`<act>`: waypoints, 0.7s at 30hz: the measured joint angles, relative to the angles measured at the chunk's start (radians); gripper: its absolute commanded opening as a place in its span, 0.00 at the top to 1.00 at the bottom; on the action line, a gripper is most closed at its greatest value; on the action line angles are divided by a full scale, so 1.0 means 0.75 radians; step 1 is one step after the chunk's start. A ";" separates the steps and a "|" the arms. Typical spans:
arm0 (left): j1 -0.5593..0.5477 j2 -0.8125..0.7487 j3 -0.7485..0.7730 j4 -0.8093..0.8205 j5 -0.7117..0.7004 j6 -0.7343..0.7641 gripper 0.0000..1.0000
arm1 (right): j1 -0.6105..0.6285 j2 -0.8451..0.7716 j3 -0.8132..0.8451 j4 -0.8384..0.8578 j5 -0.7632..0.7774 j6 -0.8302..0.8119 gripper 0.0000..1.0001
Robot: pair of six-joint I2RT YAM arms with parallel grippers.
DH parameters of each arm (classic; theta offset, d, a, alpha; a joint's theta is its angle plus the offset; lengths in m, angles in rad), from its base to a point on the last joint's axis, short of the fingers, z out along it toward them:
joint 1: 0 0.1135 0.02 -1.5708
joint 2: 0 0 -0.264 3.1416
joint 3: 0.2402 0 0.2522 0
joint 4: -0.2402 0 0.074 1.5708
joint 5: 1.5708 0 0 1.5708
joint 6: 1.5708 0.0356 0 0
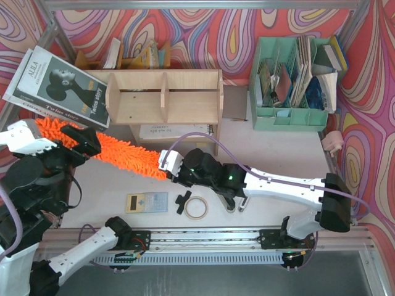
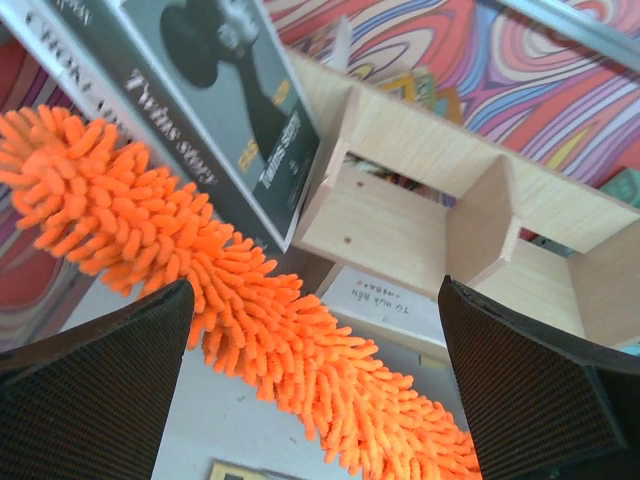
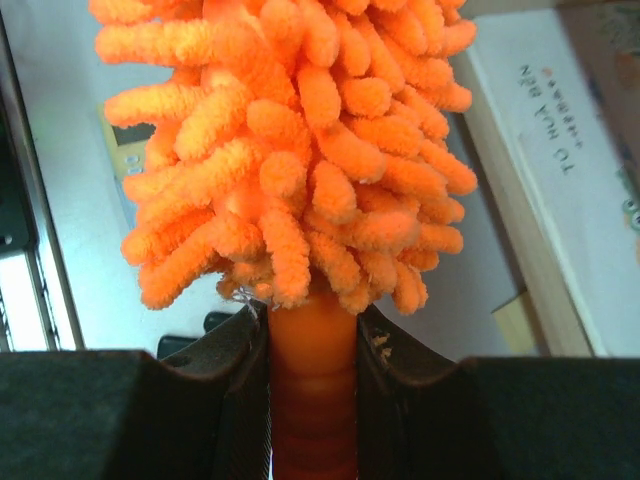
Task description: Dust the bookshelf with a duster
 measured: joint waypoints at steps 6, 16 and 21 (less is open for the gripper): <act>0.000 -0.010 0.077 0.126 0.132 0.303 0.01 | 0.000 0.088 0.125 -0.024 0.042 -0.035 1.00; 0.000 -0.146 -0.135 0.282 0.284 0.576 0.01 | -0.033 0.187 0.188 -0.085 0.080 -0.054 1.00; 0.000 -0.204 -0.202 0.316 0.356 0.569 0.01 | -0.032 0.210 0.241 -0.091 0.080 -0.054 1.00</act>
